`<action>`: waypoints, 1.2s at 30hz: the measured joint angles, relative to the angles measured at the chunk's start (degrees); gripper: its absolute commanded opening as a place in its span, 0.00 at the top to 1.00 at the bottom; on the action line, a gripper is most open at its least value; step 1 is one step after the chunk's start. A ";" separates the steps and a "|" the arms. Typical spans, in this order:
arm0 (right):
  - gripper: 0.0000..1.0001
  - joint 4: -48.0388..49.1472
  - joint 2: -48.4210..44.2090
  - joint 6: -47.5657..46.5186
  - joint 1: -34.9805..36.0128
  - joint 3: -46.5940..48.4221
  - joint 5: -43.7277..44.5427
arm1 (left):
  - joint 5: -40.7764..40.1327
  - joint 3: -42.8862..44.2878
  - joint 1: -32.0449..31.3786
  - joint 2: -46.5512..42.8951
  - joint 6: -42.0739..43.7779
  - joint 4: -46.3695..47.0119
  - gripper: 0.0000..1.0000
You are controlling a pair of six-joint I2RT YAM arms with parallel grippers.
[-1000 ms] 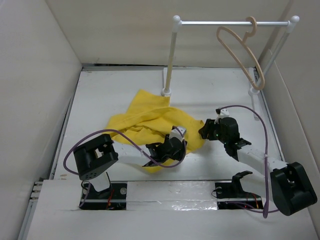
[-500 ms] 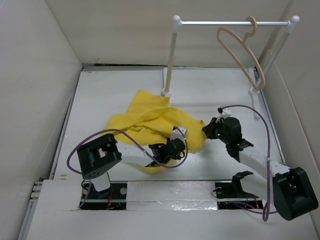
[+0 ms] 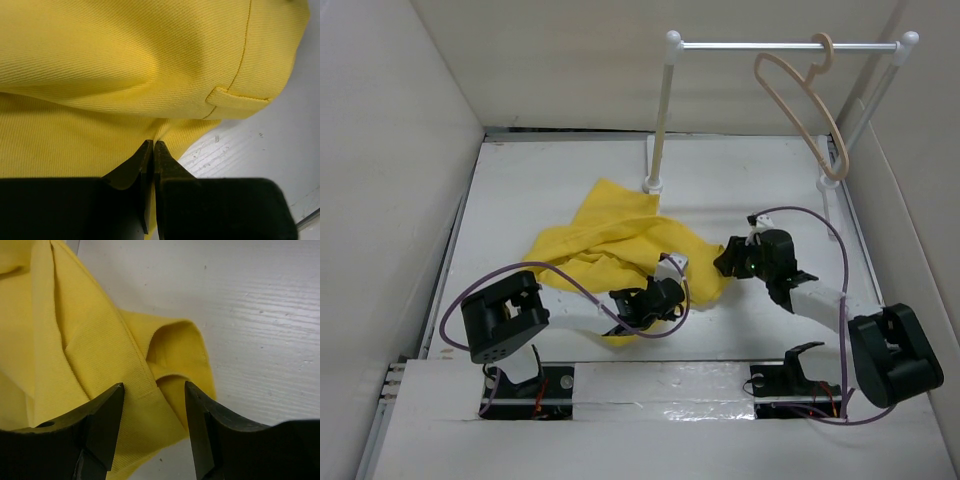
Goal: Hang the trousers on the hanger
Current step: Flatten out the trousers at the center of the board.
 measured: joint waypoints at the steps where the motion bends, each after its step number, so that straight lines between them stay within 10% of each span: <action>1: 0.47 0.33 0.98 -0.11 0.00 0.02 -1.03 | -0.09 -0.07 0.00 -0.07 0.00 0.00 1.00; 12: 1.00 2.21 -2.54 -0.22 -0.04 -1.99 -6.08 | -1.05 -1.68 0.00 -3.28 -0.37 -0.94 1.00; 26: 1.00 -18.91 -32.35 -0.87 1.03 10.56 0.33 | -7.58 -1.68 -0.02 -23.32 -0.11 -12.41 1.00; 36: 1.00 -24.63 -27.89 -2.54 -0.90 24.90 12.37 | -2.60 -7.41 0.02 -47.60 1.53 -14.25 1.00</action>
